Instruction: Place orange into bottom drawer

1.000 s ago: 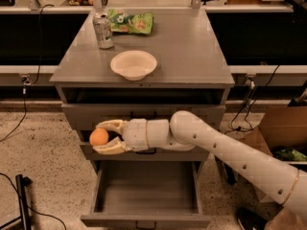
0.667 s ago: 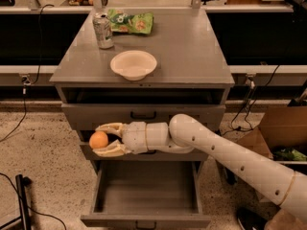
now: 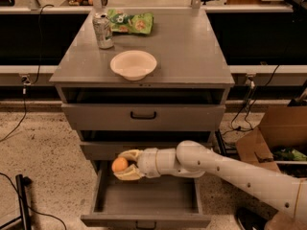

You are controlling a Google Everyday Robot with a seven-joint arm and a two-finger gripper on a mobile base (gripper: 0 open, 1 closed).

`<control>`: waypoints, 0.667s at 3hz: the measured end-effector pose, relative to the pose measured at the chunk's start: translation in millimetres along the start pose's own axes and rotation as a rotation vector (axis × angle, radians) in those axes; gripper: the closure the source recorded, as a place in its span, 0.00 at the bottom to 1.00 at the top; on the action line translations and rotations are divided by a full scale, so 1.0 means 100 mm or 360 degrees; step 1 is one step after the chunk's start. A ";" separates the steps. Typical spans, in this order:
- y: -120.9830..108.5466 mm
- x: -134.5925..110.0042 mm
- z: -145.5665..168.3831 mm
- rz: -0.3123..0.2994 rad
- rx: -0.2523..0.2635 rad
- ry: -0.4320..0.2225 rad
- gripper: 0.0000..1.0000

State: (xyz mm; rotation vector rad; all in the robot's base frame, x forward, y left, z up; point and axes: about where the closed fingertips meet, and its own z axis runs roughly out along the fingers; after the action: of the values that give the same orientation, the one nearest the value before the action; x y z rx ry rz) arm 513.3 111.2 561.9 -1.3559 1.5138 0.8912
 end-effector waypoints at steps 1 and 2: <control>0.14 0.76 -0.06 0.0117 0.0047 0.0163 1.00; 0.15 0.76 -0.05 0.0115 0.0042 0.0164 1.00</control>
Offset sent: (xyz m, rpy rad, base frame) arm -0.0129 -0.0220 -0.0561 -0.0703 0.0601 -0.0442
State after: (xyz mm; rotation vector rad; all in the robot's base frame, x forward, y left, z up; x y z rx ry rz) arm 497.6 82.5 491.8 -1.3532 1.6567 0.8543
